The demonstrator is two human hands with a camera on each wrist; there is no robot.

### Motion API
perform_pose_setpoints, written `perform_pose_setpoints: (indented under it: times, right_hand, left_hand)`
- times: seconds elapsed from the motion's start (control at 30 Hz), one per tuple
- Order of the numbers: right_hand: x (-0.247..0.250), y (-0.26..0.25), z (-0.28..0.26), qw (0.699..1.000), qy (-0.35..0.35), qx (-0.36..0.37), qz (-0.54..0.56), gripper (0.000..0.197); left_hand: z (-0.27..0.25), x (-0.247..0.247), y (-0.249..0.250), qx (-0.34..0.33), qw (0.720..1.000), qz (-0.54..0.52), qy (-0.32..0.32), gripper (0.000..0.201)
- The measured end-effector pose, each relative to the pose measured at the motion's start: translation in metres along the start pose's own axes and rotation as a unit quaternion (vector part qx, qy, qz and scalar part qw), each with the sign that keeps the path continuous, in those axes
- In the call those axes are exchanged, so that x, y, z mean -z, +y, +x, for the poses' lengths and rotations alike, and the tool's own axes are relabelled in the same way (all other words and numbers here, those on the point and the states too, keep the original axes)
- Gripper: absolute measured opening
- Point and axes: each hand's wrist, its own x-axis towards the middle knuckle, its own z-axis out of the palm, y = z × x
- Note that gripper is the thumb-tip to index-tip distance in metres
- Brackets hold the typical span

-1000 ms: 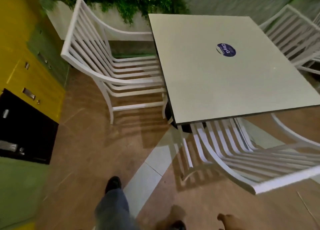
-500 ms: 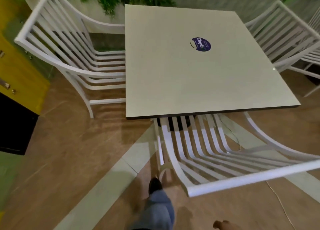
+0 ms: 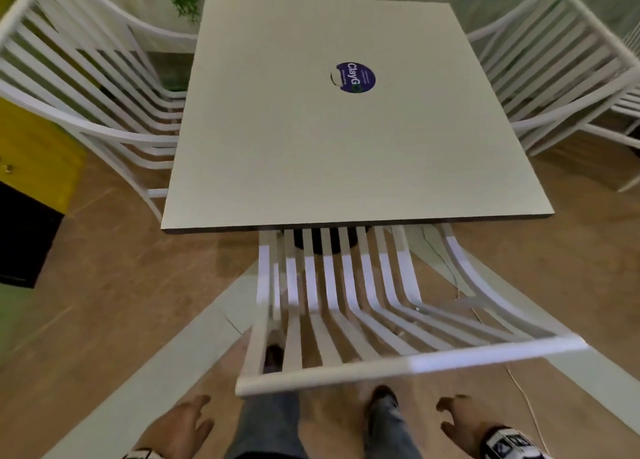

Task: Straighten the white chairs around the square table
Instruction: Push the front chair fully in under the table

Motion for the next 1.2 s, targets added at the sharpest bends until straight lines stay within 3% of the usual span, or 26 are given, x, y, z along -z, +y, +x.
perform_pose_setpoints:
  times: [0.1,0.2,0.3,0.47,0.57,0.7,0.83,0.97,1.1,1.2]
  right_hand:
    - [0.008,0.033,0.01,0.999,0.02,0.048,-0.015,0.046]
    - [0.013,0.063,0.009,0.995,0.027,0.093,-0.016,0.045]
    - [0.017,0.085,-0.002,0.993,0.042,0.113,0.001,0.045]
    - [0.027,0.094,-0.027,0.982,0.071,0.174,-0.005,0.048]
    - [0.043,0.08,-0.051,0.974,0.108,0.2,-0.003,0.039]
    - [0.074,0.056,-0.096,0.945,0.218,0.245,0.0,0.02]
    - [0.097,0.041,-0.111,0.877,0.387,0.282,0.043,0.019]
    - [0.115,0.033,-0.09,0.858,0.428,0.283,0.028,0.045]
    - [0.116,0.027,-0.064,0.9,0.352,0.258,-0.007,0.059]
    - [0.108,0.023,-0.057,0.905,0.353,0.229,-0.058,0.066]
  left_hand:
    - [-0.022,-0.024,0.049,0.003,0.999,0.033,-0.014,0.055]
    - [-0.043,-0.059,0.095,-0.044,0.997,0.011,0.057,0.054]
    - [-0.068,-0.087,0.142,-0.042,0.998,0.002,0.056,0.074]
    - [-0.094,-0.093,0.195,-0.099,0.991,0.007,0.087,0.069]
    - [-0.11,-0.073,0.219,-0.139,0.982,-0.002,0.13,0.064]
    - [-0.13,-0.038,0.24,-0.222,0.929,0.02,0.294,0.041]
    - [-0.13,0.001,0.253,-0.268,0.883,0.038,0.383,0.046]
    - [-0.103,0.034,0.26,-0.234,0.908,0.113,0.33,0.068]
    - [-0.073,0.048,0.259,-0.22,0.932,0.167,0.236,0.096]
    - [-0.061,0.046,0.251,-0.235,0.932,0.18,0.211,0.103]
